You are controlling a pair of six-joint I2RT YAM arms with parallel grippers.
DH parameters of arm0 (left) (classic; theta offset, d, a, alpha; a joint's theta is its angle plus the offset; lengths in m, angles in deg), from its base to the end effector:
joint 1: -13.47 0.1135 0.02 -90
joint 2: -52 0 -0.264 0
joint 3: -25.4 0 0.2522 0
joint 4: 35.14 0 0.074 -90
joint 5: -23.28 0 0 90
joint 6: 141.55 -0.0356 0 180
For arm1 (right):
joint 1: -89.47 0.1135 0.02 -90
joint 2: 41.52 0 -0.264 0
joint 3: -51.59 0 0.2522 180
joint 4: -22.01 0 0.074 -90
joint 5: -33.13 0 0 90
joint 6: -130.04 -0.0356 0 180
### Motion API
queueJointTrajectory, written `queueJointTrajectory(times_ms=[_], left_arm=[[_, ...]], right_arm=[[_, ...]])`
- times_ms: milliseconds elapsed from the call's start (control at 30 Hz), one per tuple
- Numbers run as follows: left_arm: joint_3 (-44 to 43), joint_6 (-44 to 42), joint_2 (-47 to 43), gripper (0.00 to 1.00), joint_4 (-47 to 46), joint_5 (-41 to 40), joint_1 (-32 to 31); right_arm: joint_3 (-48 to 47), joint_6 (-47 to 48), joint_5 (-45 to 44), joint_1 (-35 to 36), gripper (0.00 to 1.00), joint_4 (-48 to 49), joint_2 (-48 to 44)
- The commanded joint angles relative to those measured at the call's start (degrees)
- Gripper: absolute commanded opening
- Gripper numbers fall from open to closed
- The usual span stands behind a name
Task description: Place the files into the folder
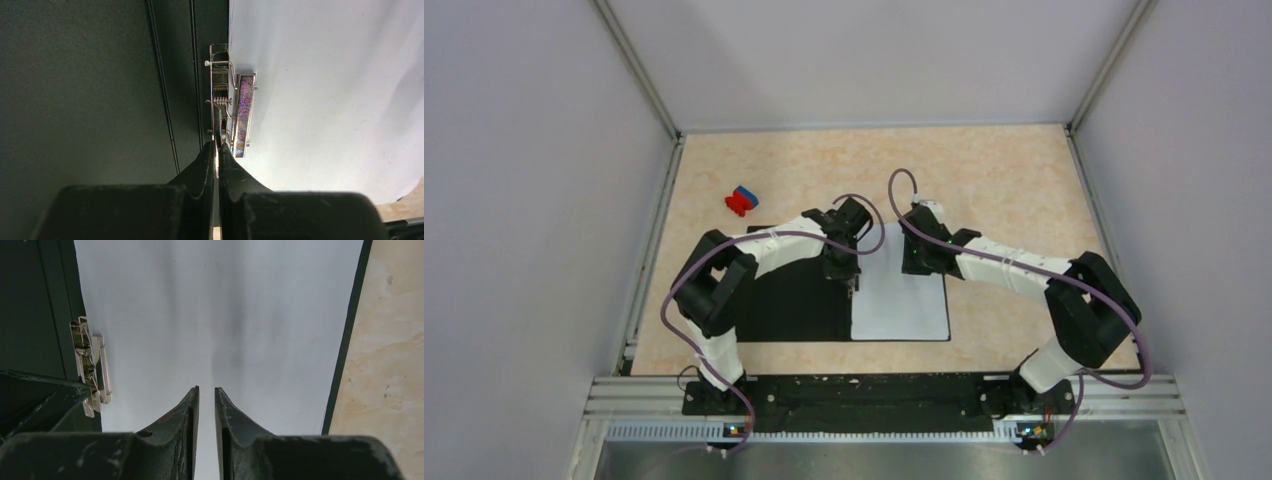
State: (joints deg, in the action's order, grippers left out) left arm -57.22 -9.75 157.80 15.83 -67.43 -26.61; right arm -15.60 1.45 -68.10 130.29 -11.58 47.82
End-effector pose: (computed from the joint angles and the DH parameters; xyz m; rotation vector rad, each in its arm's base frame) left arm 0.2709 -0.2274 0.1628 -0.0462 2.9136 -0.2522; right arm 0.2405 0.1986 0.1924 0.0276 2.5443 0.3084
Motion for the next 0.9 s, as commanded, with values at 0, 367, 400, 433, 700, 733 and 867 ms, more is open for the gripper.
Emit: queueJointTrajectory(times_ms=[0,367,400,433,700,733,867], left_arm=[[2.96,0.62,9.58,0.00,-1.10,-12.14,-1.45],[1.77,3.25,13.78,0.00,0.44,-15.82,-3.22],[1.53,3.46,14.20,0.00,0.77,-16.34,-3.34],[1.26,3.64,14.68,0.00,1.10,-16.63,-3.45],[-1.17,5.23,18.02,0.00,4.53,-19.94,-4.71],[-1.41,5.49,18.45,0.00,4.95,-20.37,-4.89],[-1.11,6.71,19.69,0.00,4.66,-20.13,-5.10]], right_arm=[[-1.09,0.04,-0.67,-0.01,0.18,0.17,-3.00],[4.54,0.45,1.46,-4.64,0.18,2.11,-8.50],[5.26,0.58,1.72,-5.00,0.18,2.32,-8.96],[5.74,0.69,2.00,-5.26,0.18,2.48,-9.33],[9.36,0.79,4.04,-7.19,0.18,4.84,-11.02],[9.80,0.79,4.43,-7.42,0.18,5.22,-11.15],[11.05,1.26,5.25,-8.09,0.18,5.95,-11.64]])
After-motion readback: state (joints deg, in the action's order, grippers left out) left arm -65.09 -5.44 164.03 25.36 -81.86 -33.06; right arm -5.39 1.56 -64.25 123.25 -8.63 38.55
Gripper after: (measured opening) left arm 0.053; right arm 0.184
